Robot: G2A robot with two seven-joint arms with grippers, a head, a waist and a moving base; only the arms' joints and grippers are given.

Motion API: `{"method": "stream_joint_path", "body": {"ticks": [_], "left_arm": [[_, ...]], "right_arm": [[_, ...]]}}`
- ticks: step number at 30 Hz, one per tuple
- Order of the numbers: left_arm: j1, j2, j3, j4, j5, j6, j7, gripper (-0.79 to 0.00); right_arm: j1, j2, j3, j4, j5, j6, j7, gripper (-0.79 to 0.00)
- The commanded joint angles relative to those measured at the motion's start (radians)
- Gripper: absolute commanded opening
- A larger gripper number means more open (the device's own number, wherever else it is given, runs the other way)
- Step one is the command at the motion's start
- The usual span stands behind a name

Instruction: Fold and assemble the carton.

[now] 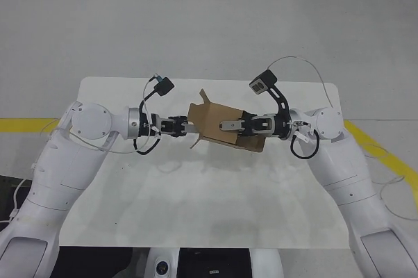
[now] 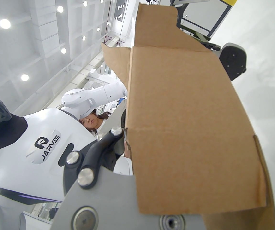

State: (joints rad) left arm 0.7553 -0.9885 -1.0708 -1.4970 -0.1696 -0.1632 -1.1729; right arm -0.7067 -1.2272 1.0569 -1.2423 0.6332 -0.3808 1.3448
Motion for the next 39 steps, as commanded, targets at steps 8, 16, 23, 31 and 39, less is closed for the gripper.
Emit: {"method": "stream_joint_path", "body": {"ticks": [8,16,23,31,39], "left_arm": [[-0.006,-0.001,0.001,0.010,-0.003,0.003,0.007,0.000],[-0.001,0.006,-0.036,0.034,0.004,0.002,0.034,0.000],[0.030,0.013,-0.038,0.002,0.054,-0.014,0.037,0.000],[0.041,0.013,-0.030,-0.039,0.071,-0.010,0.039,0.000],[0.021,0.012,-0.036,0.005,0.069,0.018,0.069,0.000]], "right_arm": [[0.000,0.000,0.005,0.005,0.004,-0.003,0.000,-0.785],[-0.010,0.007,0.040,0.022,0.006,-0.012,-0.031,-0.785],[-0.031,0.012,0.074,0.039,-0.010,-0.009,-0.139,-0.785],[-0.049,0.012,0.068,0.041,-0.084,0.024,-0.237,-0.785],[-0.038,0.009,0.043,0.023,-0.103,0.028,-0.186,-0.785]]}}
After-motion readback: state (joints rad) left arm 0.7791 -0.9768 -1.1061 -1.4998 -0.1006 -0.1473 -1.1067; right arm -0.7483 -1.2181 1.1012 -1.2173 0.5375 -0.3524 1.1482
